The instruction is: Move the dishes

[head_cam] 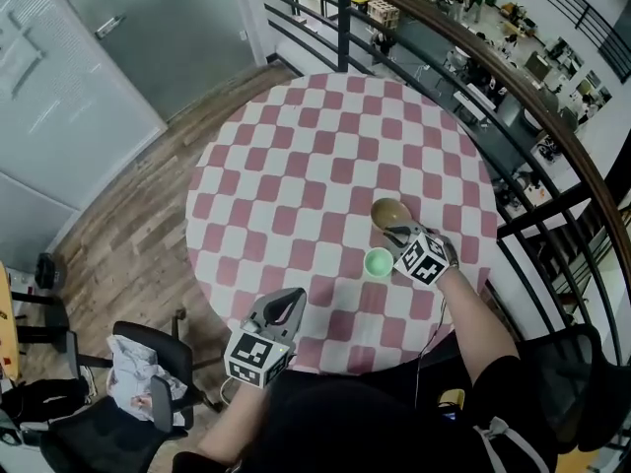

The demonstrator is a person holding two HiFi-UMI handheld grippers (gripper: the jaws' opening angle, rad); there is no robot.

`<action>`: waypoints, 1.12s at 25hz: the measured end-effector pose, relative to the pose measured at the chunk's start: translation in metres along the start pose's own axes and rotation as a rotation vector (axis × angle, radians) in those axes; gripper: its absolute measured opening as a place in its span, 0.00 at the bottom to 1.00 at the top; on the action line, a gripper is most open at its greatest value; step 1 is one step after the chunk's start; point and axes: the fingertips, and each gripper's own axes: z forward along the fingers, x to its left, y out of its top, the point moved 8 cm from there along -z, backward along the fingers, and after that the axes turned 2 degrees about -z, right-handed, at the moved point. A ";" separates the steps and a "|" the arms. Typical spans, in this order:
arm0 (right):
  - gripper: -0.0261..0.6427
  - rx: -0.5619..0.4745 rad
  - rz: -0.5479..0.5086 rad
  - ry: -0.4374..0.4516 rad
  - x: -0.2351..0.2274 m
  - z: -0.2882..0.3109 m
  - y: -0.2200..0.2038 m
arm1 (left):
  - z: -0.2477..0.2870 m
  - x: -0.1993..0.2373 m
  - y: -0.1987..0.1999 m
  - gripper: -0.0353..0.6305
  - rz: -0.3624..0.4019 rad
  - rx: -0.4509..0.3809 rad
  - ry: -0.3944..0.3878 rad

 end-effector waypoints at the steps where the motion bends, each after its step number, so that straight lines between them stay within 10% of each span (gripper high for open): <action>1: 0.08 -0.010 0.015 -0.026 -0.002 -0.006 -0.001 | -0.001 0.000 0.001 0.05 0.001 -0.004 -0.004; 16: 0.08 -0.104 0.353 -0.230 0.012 -0.053 -0.014 | -0.030 0.003 0.019 0.05 0.061 -0.041 -0.066; 28: 0.08 -0.504 0.617 -0.198 0.134 -0.145 0.090 | -0.069 0.002 0.034 0.05 0.049 -0.115 -0.101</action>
